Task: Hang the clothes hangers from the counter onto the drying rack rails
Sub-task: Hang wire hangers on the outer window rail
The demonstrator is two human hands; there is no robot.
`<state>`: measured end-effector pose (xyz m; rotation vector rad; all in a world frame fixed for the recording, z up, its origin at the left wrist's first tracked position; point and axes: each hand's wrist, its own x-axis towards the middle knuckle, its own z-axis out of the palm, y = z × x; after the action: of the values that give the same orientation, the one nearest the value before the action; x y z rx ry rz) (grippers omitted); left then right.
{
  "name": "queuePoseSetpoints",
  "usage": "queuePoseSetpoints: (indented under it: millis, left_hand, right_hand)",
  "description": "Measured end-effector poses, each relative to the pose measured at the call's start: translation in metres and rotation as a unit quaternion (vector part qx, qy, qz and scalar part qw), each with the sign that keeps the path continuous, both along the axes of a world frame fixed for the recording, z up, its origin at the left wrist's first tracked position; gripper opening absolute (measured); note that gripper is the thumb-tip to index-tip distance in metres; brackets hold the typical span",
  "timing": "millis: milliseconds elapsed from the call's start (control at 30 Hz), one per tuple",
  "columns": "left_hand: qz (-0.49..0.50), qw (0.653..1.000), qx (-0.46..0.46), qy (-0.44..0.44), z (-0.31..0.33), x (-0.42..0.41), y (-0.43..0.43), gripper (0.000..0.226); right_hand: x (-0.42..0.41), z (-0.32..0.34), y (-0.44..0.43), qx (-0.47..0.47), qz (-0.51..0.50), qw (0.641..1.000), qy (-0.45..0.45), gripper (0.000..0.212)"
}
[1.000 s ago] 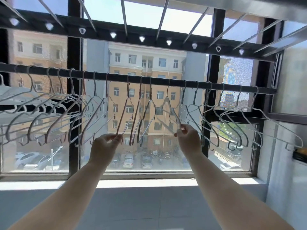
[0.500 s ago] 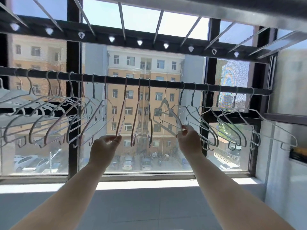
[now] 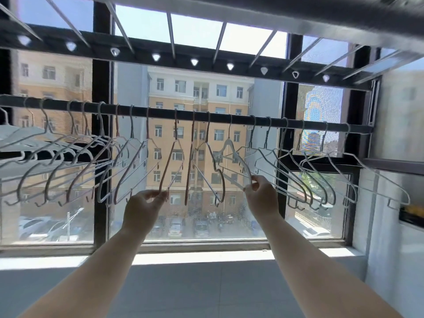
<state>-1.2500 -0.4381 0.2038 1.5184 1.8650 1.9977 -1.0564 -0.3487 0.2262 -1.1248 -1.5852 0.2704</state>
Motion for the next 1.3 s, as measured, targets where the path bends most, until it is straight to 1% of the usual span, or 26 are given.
queuePoseSetpoints:
  millis: [233, 367, 500, 567, 667, 700, 833, 900, 1033, 1133, 1167, 1233, 1300]
  left_hand:
    - [0.019, 0.999, 0.016, 0.02, -0.003, -0.004, 0.001, 0.033]
    - [0.052, 0.997, 0.035, 0.039, -0.004, -0.002, 0.003, 0.044]
    - [0.106, 0.988, 0.075, 0.083, -0.004, 0.005, -0.003, 0.046]
    - [0.108, 0.985, 0.087, 0.107, -0.005, 0.011, -0.009, 0.045]
    - [0.074, 0.981, 0.092, 0.152, -0.004, 0.029, -0.017, 0.056]
    - [0.062, 0.981, 0.091, 0.158, -0.005, 0.038, -0.02, 0.054]
    - [0.045, 0.983, 0.079, 0.16, -0.01, 0.082, -0.024, 0.025]
    - [0.016, 0.989, 0.068, 0.13, -0.016, 0.11, -0.027, 0.02]
    - [-0.052, 0.993, 0.024, 0.103, -0.026, 0.179, -0.032, 0.012]
    - [-0.114, 0.988, -0.013, 0.099, -0.031, 0.24, -0.038, 0.008]
    - [-0.137, 0.985, -0.025, 0.1, -0.033, 0.263, -0.04, 0.009]
    - [-0.181, 0.977, -0.044, 0.108, -0.038, 0.311, -0.044, 0.02]
    - [-0.226, 0.966, -0.064, 0.109, -0.043, 0.361, -0.044, 0.017]
  right_hand:
    - [-0.002, -0.003, -0.003, 0.007, -0.002, 1.0, 0.013, 0.028]
    - [0.003, -0.004, -0.008, 0.02, -0.006, 1.0, 0.011, 0.03]
    - [0.011, -0.007, -0.013, 0.022, -0.014, 1.0, 0.014, 0.031]
    - [0.018, -0.008, -0.017, 0.018, -0.016, 1.0, 0.009, 0.03]
    - [0.033, -0.008, -0.024, 0.017, -0.013, 1.0, 0.006, 0.028]
    - [0.04, -0.008, -0.027, 0.02, -0.013, 1.0, 0.001, 0.028]
    - [0.081, -0.011, -0.045, 0.035, -0.012, 0.998, -0.051, 0.026]
    - [0.109, -0.014, -0.056, 0.031, -0.005, 0.996, -0.084, 0.026]
    - [0.178, -0.021, -0.081, -0.002, -0.011, 0.992, -0.123, 0.025]
    - [0.238, -0.03, -0.102, -0.021, -0.024, 0.99, -0.139, 0.024]
    - [0.26, -0.033, -0.109, -0.028, -0.029, 0.989, -0.142, 0.024]
    - [0.307, -0.039, -0.125, -0.046, -0.039, 0.987, -0.15, 0.023]
    - [0.356, -0.045, -0.142, -0.065, -0.055, 0.985, -0.151, 0.023]
